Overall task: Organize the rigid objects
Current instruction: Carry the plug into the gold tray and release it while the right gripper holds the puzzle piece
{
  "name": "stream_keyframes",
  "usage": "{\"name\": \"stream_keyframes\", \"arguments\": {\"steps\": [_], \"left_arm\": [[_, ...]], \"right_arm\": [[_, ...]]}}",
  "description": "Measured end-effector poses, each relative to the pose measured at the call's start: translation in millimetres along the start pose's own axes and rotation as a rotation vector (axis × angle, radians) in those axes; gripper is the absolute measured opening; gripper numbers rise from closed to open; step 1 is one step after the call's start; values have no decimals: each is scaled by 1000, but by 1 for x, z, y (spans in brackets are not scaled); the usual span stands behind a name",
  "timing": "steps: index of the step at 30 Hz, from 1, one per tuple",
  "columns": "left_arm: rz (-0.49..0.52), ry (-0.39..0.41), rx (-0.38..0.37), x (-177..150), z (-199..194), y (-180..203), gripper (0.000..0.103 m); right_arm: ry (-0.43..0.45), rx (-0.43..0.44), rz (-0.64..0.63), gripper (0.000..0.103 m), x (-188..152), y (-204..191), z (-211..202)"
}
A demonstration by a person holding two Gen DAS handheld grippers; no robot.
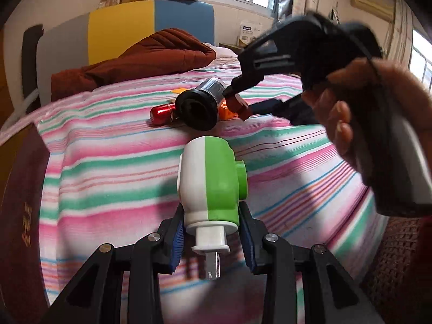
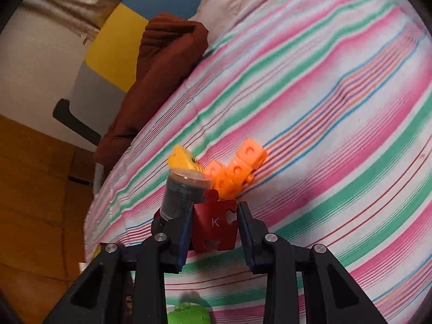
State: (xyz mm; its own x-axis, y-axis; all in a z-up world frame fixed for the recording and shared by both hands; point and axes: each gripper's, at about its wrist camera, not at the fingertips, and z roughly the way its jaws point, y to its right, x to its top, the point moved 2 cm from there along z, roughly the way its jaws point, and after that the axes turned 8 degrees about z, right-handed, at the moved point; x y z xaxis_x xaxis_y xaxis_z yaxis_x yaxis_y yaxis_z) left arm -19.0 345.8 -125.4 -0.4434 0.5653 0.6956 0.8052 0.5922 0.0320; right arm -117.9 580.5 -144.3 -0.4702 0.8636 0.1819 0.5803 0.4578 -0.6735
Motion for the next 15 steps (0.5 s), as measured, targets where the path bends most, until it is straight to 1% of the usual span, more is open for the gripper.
{"name": "stream_keyframes", "arguments": {"steps": [3, 9, 11, 15], "left_arm": [[-28, 4, -21, -6, -11, -2, 35], [-19, 30, -23, -15, -38, -2, 35], [-21, 46, -25, -17, -49, -2, 35], [-48, 85, -36, -19, -71, -7, 35]], "right_arm": [[5, 10, -12, 33, 0, -3, 0], [49, -44, -119, 33, -3, -20, -1], [72, -51, -156, 33, -5, -25, -2], [151, -64, -274, 33, -11, -46, -13]]}}
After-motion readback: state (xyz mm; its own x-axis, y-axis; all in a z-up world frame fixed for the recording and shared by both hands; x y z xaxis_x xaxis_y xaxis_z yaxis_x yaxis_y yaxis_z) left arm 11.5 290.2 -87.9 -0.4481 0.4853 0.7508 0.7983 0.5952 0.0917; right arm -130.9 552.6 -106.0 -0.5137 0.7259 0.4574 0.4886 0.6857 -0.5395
